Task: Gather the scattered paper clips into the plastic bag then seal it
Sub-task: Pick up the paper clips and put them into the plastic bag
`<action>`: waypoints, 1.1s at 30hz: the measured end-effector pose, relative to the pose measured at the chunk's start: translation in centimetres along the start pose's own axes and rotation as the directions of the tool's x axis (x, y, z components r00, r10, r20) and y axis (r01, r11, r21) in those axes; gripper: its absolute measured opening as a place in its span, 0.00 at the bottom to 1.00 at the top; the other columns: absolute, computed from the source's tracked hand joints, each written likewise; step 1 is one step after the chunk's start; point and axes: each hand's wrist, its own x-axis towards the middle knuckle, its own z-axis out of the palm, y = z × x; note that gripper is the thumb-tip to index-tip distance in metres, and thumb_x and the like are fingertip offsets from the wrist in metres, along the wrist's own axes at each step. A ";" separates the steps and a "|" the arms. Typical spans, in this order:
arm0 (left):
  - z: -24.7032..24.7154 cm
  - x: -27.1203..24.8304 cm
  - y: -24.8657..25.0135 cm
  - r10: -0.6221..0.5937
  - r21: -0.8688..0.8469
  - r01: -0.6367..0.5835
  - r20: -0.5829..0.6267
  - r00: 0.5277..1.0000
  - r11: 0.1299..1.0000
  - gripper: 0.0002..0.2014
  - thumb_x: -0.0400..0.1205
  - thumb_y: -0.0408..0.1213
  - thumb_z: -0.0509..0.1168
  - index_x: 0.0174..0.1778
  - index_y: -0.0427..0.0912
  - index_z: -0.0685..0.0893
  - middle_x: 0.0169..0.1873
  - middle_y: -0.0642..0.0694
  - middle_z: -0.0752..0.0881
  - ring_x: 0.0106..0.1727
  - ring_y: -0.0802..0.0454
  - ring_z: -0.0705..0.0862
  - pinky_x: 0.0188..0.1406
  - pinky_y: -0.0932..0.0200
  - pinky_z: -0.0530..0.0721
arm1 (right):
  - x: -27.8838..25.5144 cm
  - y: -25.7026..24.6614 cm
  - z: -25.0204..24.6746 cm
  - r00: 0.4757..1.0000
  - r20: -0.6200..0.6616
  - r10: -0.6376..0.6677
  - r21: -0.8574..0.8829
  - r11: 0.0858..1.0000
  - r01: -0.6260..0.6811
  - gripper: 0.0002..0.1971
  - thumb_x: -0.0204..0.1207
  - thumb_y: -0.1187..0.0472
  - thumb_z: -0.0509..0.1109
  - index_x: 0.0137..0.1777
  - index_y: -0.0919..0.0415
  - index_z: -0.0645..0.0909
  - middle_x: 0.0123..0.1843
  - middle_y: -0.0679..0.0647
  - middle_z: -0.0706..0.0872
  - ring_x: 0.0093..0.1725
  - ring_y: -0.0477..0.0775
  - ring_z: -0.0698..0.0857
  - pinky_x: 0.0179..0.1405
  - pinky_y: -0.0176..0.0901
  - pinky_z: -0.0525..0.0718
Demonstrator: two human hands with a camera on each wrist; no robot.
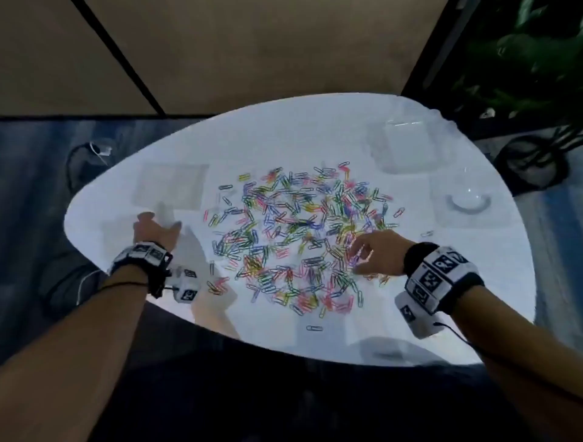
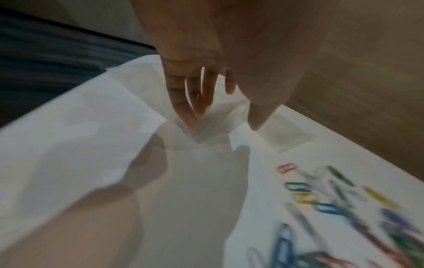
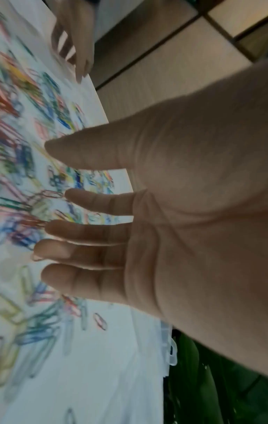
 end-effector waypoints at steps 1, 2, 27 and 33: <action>0.6 0.3 -0.9 0.055 0.017 -0.055 -0.005 0.998 0.998 0.29 0.81 0.43 0.70 0.76 0.36 0.70 0.72 0.26 0.77 0.69 0.25 0.80 0.66 0.37 0.81 | 0.2 0.4 1.9 1.000 -0.023 -0.015 0.021 1.000 0.015 0.17 0.72 0.49 0.78 0.59 0.53 0.84 0.53 0.50 0.87 0.50 0.51 0.83 0.52 0.41 0.79; 1.0 0.2 -1.5 0.105 0.025 -0.104 -0.011 0.994 0.994 0.24 0.84 0.41 0.67 0.73 0.36 0.74 0.69 0.26 0.80 0.68 0.25 0.81 0.64 0.38 0.80 | -0.1 0.5 3.3 0.998 -0.061 -0.025 -0.017 1.000 0.024 0.18 0.71 0.49 0.78 0.59 0.52 0.83 0.54 0.50 0.88 0.51 0.51 0.84 0.54 0.42 0.81; -5.4 -21.4 -2.2 0.688 0.206 -0.664 -0.072 0.722 0.719 0.16 0.85 0.38 0.63 0.41 0.33 0.91 0.42 0.33 0.90 0.49 0.31 0.86 0.51 0.47 0.84 | -0.8 -2.8 16.4 0.965 -0.246 -0.091 -0.345 0.939 0.001 0.63 0.57 0.30 0.79 0.86 0.47 0.45 0.84 0.66 0.51 0.81 0.75 0.58 0.70 0.70 0.75; -4.0 -19.0 -1.4 0.640 0.166 -0.664 0.181 0.747 0.729 0.16 0.83 0.37 0.63 0.33 0.35 0.90 0.30 0.39 0.90 0.37 0.38 0.88 0.44 0.55 0.85 | 0.8 -4.8 17.9 0.920 -0.331 -0.212 -0.393 0.917 0.070 0.33 0.81 0.63 0.65 0.83 0.46 0.56 0.84 0.65 0.49 0.77 0.74 0.62 0.61 0.64 0.83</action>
